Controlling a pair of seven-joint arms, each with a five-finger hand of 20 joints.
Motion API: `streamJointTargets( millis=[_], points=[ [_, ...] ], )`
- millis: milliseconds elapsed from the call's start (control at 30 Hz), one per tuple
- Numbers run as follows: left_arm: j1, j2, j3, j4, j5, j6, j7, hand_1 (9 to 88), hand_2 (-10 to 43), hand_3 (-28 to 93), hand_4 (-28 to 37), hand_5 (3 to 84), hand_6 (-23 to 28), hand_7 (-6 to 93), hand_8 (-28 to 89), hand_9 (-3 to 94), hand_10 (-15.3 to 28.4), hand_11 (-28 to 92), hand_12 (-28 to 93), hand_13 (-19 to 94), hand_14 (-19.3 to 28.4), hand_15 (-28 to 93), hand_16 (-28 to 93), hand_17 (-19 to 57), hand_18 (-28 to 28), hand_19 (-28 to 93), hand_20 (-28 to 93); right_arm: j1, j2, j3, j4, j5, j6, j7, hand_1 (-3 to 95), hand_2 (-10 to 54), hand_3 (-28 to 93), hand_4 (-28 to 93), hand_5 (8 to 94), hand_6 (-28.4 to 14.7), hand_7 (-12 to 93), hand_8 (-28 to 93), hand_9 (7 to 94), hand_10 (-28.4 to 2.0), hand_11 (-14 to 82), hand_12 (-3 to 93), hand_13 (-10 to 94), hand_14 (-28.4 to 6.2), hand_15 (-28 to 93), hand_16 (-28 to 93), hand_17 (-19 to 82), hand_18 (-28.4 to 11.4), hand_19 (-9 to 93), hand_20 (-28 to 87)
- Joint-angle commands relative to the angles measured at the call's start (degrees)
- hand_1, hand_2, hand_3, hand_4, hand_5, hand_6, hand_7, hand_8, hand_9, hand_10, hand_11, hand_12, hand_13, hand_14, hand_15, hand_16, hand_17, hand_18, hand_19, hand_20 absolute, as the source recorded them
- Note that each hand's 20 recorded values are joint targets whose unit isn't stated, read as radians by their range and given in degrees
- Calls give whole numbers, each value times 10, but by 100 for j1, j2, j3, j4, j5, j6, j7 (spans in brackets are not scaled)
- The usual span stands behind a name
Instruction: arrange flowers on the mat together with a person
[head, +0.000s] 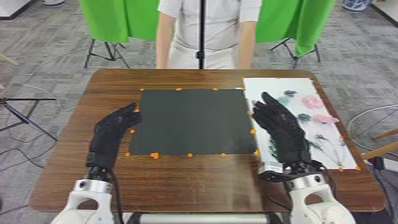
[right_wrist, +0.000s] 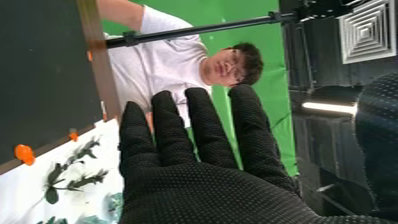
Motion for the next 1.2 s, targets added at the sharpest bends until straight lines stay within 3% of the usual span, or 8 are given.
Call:
streamJointTargets(
  millis=[33, 233, 300, 433, 667, 800, 1100, 1200],
  points=[
    [65, -31, 39, 0, 72, -28, 18, 264, -25, 635, -178, 470, 32, 130, -60, 453, 131, 204, 153, 366, 173, 193, 45, 51, 133, 110, 192, -86, -44, -52, -37, -5, 15, -25, 131, -30, 747, -169, 328, -23, 95, -76, 341, -153, 25, 125, 251, -158, 43, 205, 121, -134, 73, 226],
    [46, -41, 46, 17, 88, -54, 1, 263, -26, 637, -178, 471, 33, 130, -60, 453, 132, 204, 154, 366, 174, 194, 45, 51, 132, 110, 192, -112, -45, -98, -39, -20, 104, -51, 131, -29, 747, -167, 328, -23, 96, -76, 342, -153, 25, 125, 252, -158, 43, 205, 121, -134, 73, 227],
    [66, -35, 53, 11, 63, -32, 11, 263, -26, 638, -178, 471, 33, 130, -60, 452, 132, 204, 154, 366, 174, 193, 44, 51, 132, 109, 192, -92, -35, -124, -19, -39, 182, -77, 131, -32, 750, -167, 329, -23, 96, -76, 342, -153, 25, 125, 236, -133, 34, 202, 120, -132, 73, 227],
    [6, -40, 83, 28, 60, -42, 29, 263, -27, 639, -177, 471, 33, 130, -60, 452, 132, 204, 154, 365, 173, 192, 44, 51, 132, 109, 192, -61, -65, -84, -17, -30, 171, -96, 130, -33, 752, -167, 330, -23, 98, -78, 342, -153, 25, 124, 229, -128, 28, 198, 117, -129, 75, 228],
    [70, 31, 158, -2, -60, 95, 63, 265, -27, 638, -178, 472, 34, 129, -60, 452, 132, 204, 155, 363, 172, 185, 44, 54, 132, 114, 193, -96, -79, -54, -18, -20, 158, -79, 132, -33, 752, -169, 330, -23, 100, -79, 343, -153, 25, 124, 237, -137, 33, 201, 117, -128, 75, 227],
    [-89, -2, 204, 75, 64, -127, 31, 266, -27, 638, -178, 472, 34, 130, -60, 451, 132, 205, 154, 363, 172, 185, 45, 54, 132, 116, 194, -17, -89, -44, 12, -10, 191, -126, 133, -33, 751, -169, 330, -24, 100, -79, 343, -153, 25, 124, 238, -141, 34, 202, 117, -128, 75, 227],
    [30, 25, 158, 38, -18, -13, 19, 265, -28, 640, -177, 473, 35, 129, -61, 452, 132, 206, 154, 363, 172, 184, 45, 55, 131, 115, 193, -24, -156, -82, 31, 0, 160, -81, 131, -33, 751, -168, 329, -24, 98, -79, 343, -153, 25, 124, 241, -147, 35, 204, 118, -129, 75, 226],
    [10, -49, 155, 52, -47, 33, 62, 265, -28, 640, -178, 472, 34, 130, -60, 452, 133, 205, 153, 363, 172, 184, 46, 55, 131, 115, 193, 64, -182, -93, 57, -53, 141, -122, 131, -32, 749, -168, 329, -23, 99, -78, 343, -153, 25, 124, 241, -148, 36, 205, 117, -129, 75, 227]
  ],
)
